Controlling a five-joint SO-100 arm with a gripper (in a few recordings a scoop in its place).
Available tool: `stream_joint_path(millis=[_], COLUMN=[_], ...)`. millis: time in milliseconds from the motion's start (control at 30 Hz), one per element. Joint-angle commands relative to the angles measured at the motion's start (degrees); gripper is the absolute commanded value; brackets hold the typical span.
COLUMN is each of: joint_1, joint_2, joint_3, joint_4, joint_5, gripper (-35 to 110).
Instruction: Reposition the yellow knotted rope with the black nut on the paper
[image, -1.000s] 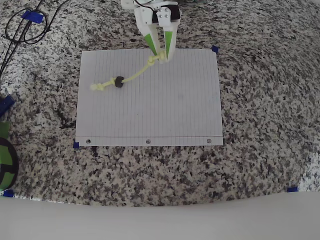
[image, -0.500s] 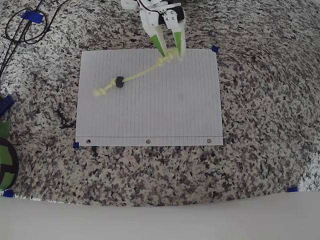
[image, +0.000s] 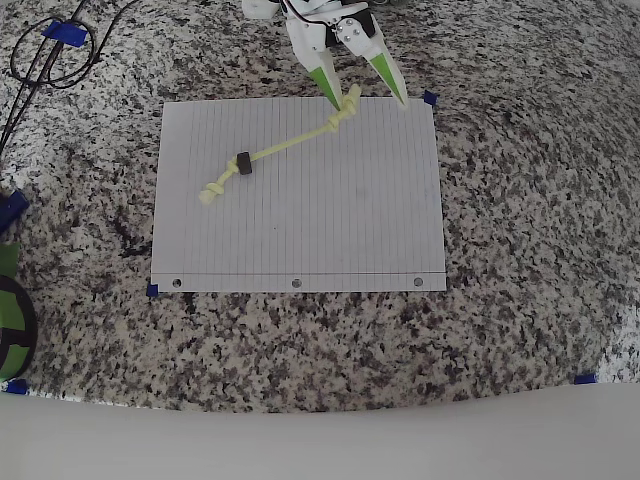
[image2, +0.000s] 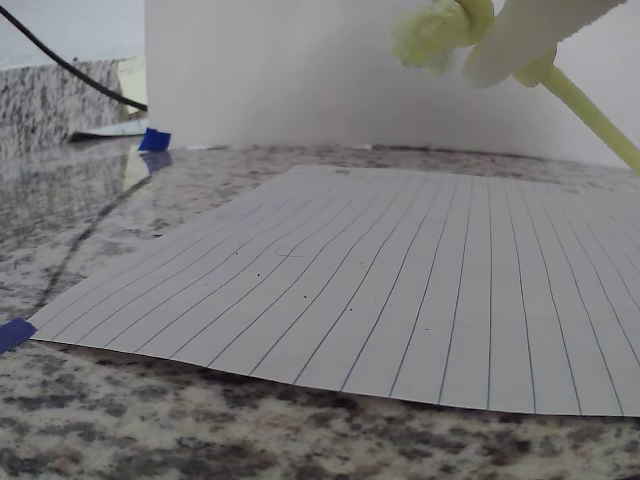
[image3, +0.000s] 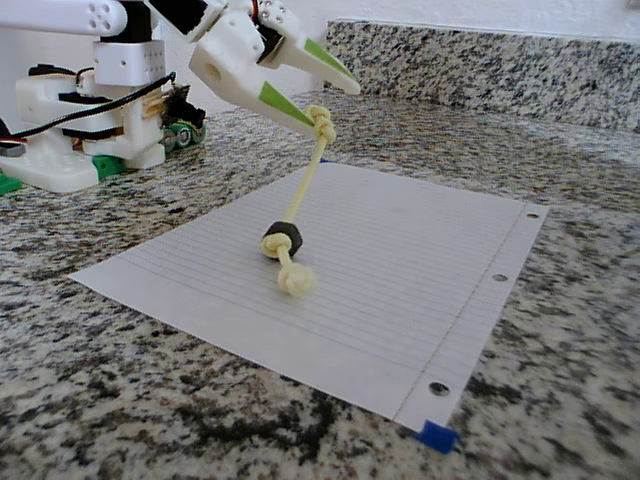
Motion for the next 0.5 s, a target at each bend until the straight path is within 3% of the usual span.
stream_joint_path(millis=[0,267,467], joint_1=[-0.09,1.76,2.29], joint_2=[0.70,-5.01,-4.31], joint_3=[-0.09,-0.70,-0.88], joint_4=[-1.32,-11.25,-4.57], joint_5=[-1.05,-21.18,-33.84], gripper=[88,76,74])
